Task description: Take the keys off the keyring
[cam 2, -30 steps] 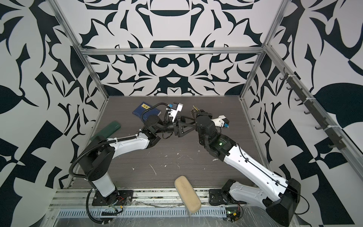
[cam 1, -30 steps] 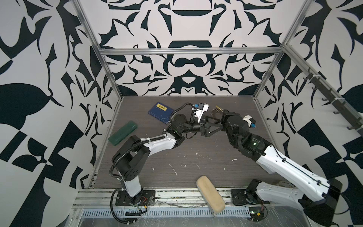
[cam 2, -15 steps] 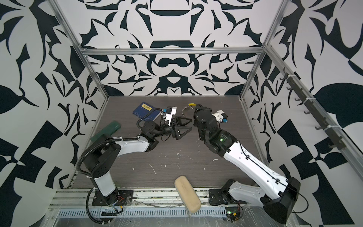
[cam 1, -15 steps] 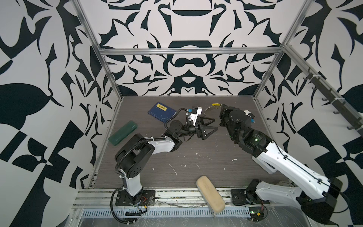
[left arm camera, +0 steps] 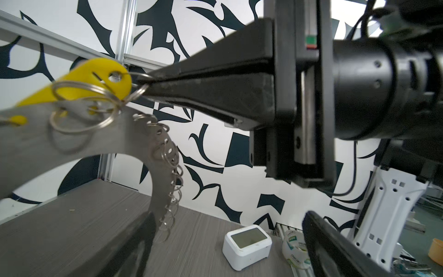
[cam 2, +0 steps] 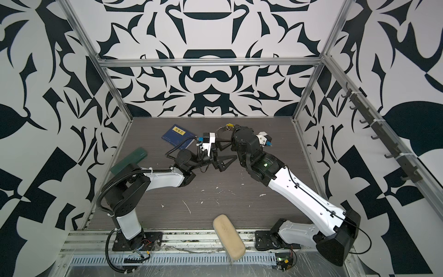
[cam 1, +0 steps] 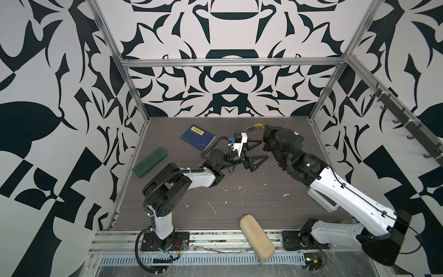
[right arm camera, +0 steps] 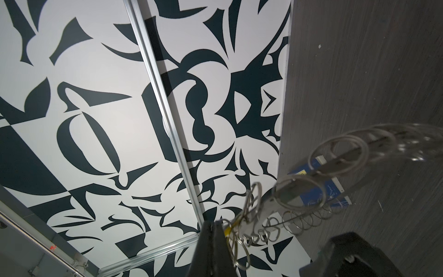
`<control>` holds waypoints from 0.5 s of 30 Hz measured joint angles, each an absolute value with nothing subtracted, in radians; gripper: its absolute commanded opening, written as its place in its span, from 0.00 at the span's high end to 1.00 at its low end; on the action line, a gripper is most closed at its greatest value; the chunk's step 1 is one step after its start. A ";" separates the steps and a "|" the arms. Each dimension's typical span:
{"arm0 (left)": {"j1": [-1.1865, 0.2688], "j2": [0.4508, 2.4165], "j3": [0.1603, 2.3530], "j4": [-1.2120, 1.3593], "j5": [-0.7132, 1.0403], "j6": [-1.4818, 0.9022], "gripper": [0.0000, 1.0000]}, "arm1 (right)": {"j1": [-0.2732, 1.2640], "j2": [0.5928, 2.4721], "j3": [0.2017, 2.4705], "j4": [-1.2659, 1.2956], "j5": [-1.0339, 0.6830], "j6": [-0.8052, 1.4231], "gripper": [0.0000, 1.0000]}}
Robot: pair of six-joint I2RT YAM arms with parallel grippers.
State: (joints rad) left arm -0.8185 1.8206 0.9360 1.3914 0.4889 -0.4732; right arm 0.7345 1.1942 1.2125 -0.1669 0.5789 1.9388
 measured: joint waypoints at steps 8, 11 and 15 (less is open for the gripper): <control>-0.818 1.857 0.975 1.374 0.467 -0.406 0.01 | 0.735 1.242 1.260 -0.164 0.533 1.961 1.00; -0.818 1.860 0.991 1.360 0.466 -0.395 0.01 | 0.735 1.250 1.266 -0.158 0.522 1.965 1.00; -0.818 1.860 1.015 1.356 0.459 -0.388 0.01 | 0.735 1.252 1.267 -0.155 0.512 1.974 1.00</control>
